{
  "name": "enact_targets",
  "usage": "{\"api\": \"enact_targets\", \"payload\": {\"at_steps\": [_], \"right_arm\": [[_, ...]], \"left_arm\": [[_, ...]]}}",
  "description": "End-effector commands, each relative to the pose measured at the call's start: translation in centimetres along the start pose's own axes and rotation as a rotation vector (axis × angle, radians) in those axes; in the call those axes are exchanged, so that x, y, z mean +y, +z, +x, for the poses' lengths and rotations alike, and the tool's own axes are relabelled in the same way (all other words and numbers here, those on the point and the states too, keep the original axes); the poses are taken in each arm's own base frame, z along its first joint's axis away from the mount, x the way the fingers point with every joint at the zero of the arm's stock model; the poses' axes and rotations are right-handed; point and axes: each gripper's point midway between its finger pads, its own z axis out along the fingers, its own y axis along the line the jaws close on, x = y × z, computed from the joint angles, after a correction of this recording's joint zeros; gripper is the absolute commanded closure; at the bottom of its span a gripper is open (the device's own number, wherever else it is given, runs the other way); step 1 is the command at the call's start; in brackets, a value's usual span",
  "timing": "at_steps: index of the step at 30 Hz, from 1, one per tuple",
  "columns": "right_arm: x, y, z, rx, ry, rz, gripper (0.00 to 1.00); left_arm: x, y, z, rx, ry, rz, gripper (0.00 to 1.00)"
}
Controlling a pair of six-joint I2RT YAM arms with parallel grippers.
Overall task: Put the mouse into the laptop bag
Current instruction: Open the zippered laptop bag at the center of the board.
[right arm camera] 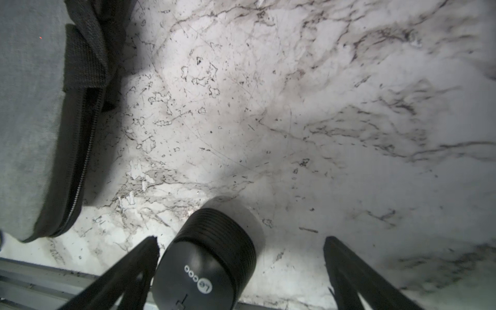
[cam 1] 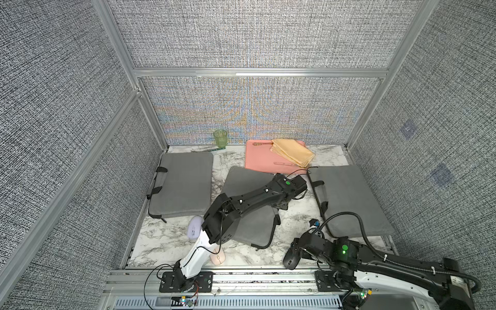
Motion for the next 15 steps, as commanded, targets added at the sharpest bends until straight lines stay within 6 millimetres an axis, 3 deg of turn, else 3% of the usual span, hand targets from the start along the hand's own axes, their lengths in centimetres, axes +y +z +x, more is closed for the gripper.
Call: {"api": "enact_targets", "payload": {"at_steps": [1,8,11,12,15], "right_arm": [[0.5,0.2,0.1,0.009,-0.011,-0.028,0.01],[0.4,0.7,0.0,0.021,-0.023,-0.004,0.01],[0.2,-0.2,-1.8,-0.020,-0.044,0.045,0.01],[0.0,-0.8,-2.7,-0.042,-0.048,0.065,0.01],[-1.0,-3.6,-7.4,-0.181,-0.044,0.145,0.01]], "left_arm": [[-0.5,1.1,-0.2,0.012,-0.007,0.056,0.19],[-2.7,4.5,0.2,0.089,0.000,0.117,0.21],[-3.1,5.0,-0.2,0.089,-0.012,0.137,0.23],[-3.0,5.1,-0.3,0.089,-0.016,0.136,0.26],[-2.6,5.6,-0.6,0.099,-0.029,0.135,0.53]]}}
